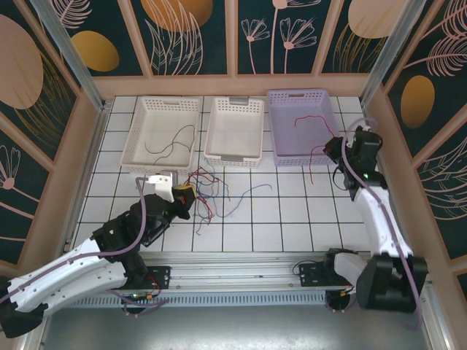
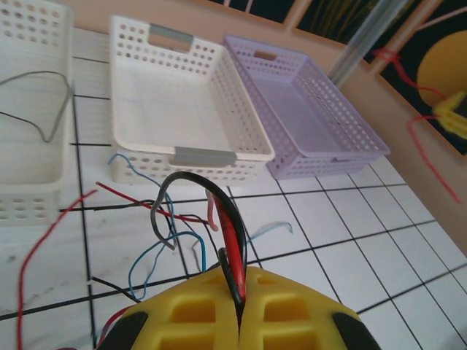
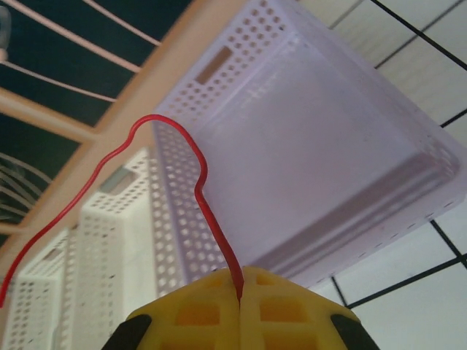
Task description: Untangle the cables
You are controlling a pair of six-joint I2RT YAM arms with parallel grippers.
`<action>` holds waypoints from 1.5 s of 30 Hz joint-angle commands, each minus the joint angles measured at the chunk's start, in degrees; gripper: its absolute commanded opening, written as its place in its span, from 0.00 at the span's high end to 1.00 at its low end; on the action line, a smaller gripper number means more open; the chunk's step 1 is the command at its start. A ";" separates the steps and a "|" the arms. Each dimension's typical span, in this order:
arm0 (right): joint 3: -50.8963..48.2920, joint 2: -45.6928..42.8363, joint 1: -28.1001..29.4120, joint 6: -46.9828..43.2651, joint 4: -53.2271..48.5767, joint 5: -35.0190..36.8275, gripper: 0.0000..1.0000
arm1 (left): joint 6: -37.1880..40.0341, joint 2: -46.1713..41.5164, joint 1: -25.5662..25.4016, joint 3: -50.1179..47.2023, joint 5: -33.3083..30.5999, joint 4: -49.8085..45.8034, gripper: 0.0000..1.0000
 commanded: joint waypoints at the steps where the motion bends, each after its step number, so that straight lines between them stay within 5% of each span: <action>1: 4.38 6.65 0.56 0.48 5.02 4.20 1.00 | 1.18 0.80 0.11 -0.58 3.46 6.17 1.00; 14: 20.53 31.20 4.20 -2.08 3.52 11.27 1.00 | -0.21 5.85 0.07 -2.12 10.29 14.51 1.00; 20: 25.03 34.70 4.90 -4.19 0.76 11.43 0.79 | -0.44 7.13 0.04 -2.33 12.58 16.82 1.00; 24: 23.00 30.90 5.14 -4.20 1.93 11.29 0.64 | -0.34 7.32 0.04 -2.23 13.15 17.43 1.00; 29: 16.78 20.63 8.58 -3.99 5.56 7.16 0.56 | 0.55 7.49 0.05 -2.23 15.42 18.12 1.00; 37: 0.20 6.24 23.07 -7.33 17.04 -17.83 0.48 | 2.80 6.54 0.03 -2.85 17.03 16.72 1.00; 45: -16.87 -6.46 39.12 -7.01 27.91 -22.53 0.43 | 3.78 2.55 0.04 -3.79 14.80 17.57 1.00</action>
